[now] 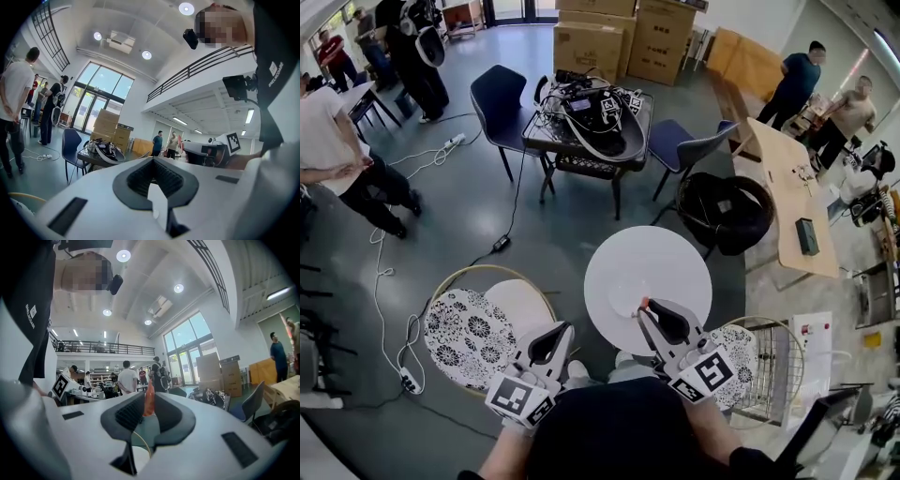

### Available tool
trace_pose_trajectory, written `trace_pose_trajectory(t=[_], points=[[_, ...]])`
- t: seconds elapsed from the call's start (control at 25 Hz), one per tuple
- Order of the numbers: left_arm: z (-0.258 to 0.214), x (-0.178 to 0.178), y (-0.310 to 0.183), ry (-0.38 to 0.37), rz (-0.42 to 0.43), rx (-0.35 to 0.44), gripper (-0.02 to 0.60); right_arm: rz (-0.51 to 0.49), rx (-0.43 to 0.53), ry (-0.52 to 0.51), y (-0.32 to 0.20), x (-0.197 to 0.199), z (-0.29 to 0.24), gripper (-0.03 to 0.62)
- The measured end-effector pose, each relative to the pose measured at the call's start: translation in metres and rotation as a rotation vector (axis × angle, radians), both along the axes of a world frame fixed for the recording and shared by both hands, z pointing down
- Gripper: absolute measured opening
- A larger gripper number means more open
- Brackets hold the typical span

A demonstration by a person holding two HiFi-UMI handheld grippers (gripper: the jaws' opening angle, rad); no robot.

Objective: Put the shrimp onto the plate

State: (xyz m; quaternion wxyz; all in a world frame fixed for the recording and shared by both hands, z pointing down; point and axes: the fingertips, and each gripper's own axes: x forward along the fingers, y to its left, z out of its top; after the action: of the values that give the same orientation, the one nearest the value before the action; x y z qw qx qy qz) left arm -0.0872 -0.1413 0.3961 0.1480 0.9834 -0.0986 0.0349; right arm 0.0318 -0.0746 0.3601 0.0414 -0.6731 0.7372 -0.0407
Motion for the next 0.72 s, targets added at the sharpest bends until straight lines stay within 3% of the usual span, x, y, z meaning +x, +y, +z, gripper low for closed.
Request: trace_pose_trajectory(t=[0.72], points=[[0.011,0.043,0.014,-0.063,-0.136,-0.013,0.005,-0.144,-0.052,-0.026,-0.01,0.054,0.027,0.072]])
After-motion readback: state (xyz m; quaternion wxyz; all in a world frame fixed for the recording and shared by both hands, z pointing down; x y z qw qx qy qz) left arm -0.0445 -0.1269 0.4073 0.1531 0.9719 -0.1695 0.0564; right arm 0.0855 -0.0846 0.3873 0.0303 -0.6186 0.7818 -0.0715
